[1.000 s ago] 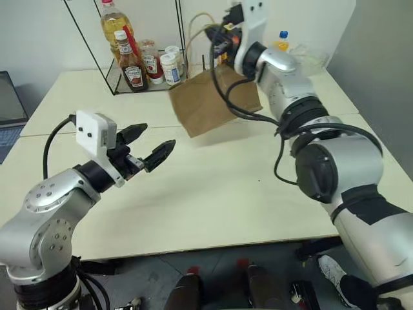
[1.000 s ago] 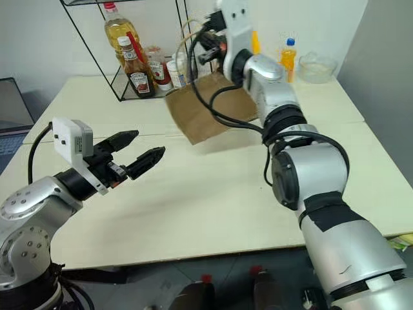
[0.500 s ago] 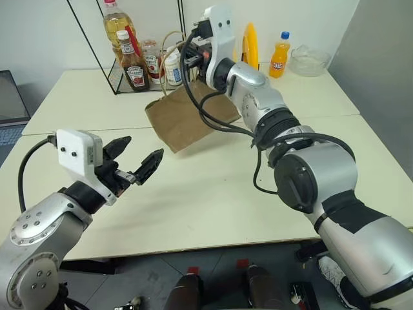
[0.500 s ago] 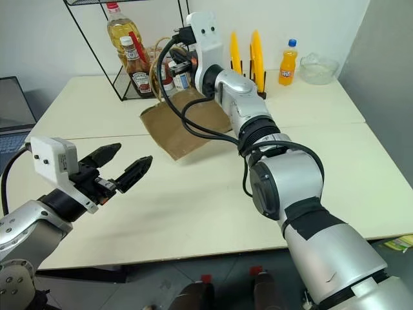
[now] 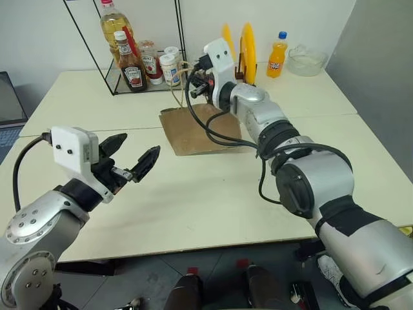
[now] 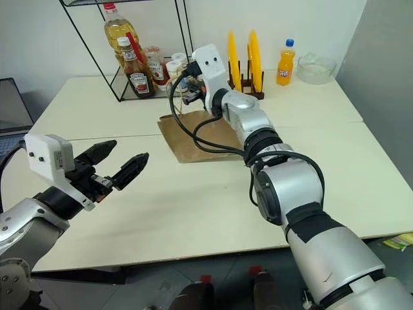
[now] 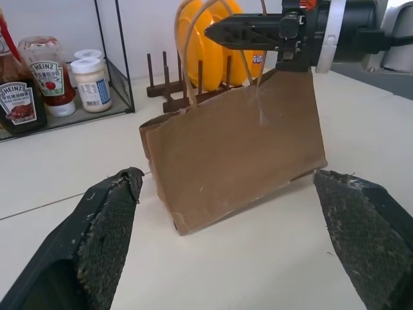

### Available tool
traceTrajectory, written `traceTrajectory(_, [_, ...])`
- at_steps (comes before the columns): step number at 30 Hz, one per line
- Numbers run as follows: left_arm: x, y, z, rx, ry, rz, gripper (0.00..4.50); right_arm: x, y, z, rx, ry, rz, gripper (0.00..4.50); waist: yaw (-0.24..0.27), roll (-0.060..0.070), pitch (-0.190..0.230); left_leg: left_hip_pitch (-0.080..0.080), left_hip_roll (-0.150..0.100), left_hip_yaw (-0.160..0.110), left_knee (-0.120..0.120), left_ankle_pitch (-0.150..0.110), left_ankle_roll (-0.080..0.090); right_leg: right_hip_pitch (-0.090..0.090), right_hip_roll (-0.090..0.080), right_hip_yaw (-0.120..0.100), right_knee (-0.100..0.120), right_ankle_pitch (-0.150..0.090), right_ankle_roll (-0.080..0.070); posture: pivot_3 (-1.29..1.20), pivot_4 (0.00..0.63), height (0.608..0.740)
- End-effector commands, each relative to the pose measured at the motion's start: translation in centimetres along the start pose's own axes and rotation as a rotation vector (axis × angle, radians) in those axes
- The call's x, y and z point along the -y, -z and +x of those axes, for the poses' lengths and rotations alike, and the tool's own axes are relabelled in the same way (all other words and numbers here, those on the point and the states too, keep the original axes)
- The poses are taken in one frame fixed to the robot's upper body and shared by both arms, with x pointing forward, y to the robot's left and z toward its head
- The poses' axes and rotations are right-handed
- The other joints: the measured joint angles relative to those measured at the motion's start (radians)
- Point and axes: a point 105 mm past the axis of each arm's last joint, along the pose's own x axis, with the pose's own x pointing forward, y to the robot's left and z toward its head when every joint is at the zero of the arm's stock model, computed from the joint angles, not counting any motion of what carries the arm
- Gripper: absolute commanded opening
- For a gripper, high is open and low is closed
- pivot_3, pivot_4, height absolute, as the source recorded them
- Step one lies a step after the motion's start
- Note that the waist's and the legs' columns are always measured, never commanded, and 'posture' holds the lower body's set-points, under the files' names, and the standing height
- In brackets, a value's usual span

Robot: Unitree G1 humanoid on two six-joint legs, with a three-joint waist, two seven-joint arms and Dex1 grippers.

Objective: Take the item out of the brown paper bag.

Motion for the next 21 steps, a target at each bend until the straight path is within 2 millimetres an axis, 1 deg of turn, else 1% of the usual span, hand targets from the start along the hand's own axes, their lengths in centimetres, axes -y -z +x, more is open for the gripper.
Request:
traceTrajectory(1, [0.0,-0.7,0.3,0.029,0.006,0.024,4.50,0.9,-1.2,-0.3,0.023,0.023,-0.064,0.04,0.000,0.000,0.000,0.000,0.000,0.000,0.000,0.000,0.000,0.000,0.000,0.000,0.000,0.000,0.000,0.00,0.150,0.740])
traceTrajectory(6, [0.0,-0.6,0.7,0.027,0.022,0.024,4.50,2.0,0.2,-1.3,-0.020,-0.005,-0.069,0.04,0.000,0.000,0.000,0.000,0.000,0.000,0.000,0.000,0.000,0.000,0.000,0.000,0.000,0.000,0.000,0.00,0.150,0.740])
traceTrajectory(8, [0.1,-0.6,0.9,0.024,0.038,0.022,4.50,2.2,0.7,-1.7,-0.038,-0.043,-0.073,0.42,0.000,0.000,0.000,0.000,0.000,0.000,0.000,0.000,0.000,0.000,0.000,0.000,0.000,0.000,0.000,0.00,0.150,0.740])
traceTrajectory(10, [0.1,-0.5,1.3,0.023,0.052,0.020,4.50,2.1,1.0,-2.1,-0.045,-0.088,-0.086,0.95,0.000,0.000,0.000,0.000,0.000,0.000,0.000,0.000,0.000,0.000,0.000,0.000,0.000,0.000,0.000,0.00,0.150,0.740])
traceTrajectory(14, [0.1,-0.6,2.0,0.017,0.088,0.015,4.50,2.7,1.3,-3.0,-0.074,-0.137,-0.124,2.34,0.000,0.000,0.000,0.000,0.000,0.000,0.000,0.000,0.000,0.000,0.000,-0.001,0.000,0.000,0.000,0.00,0.150,0.740])
traceTrajectory(15, [0.1,-0.6,2.1,0.010,0.098,0.015,4.50,2.8,1.5,-3.3,-0.089,-0.153,-0.133,2.75,0.000,0.000,0.000,0.000,0.000,0.000,0.000,0.000,0.000,0.000,0.000,0.000,0.000,0.000,0.000,0.00,0.150,0.740])
traceTrajectory(16, [0.2,-0.4,2.2,0.000,0.111,0.008,4.50,3.1,1.8,-3.6,-0.101,-0.167,-0.143,3.04,0.000,0.000,0.000,0.000,0.000,0.000,0.000,0.000,0.000,0.000,0.000,-0.001,0.000,0.000,0.000,0.00,0.150,0.740])
traceTrajectory(20, [0.5,0.2,2.3,-0.041,0.170,-0.024,4.50,3.9,2.1,-5.0,-0.123,-0.208,-0.181,4.47,0.000,0.000,0.000,0.000,0.000,0.000,0.000,0.000,0.000,0.001,0.000,-0.001,0.000,0.000,0.000,0.00,0.150,0.740])
traceTrajectory(21, [0.6,0.3,2.3,-0.052,0.189,-0.032,4.50,4.0,2.0,-5.4,-0.124,-0.222,-0.192,4.47,0.000,0.000,0.000,0.000,0.000,0.000,0.000,0.000,0.000,0.001,0.000,-0.001,0.000,0.000,0.000,0.00,0.150,0.740])
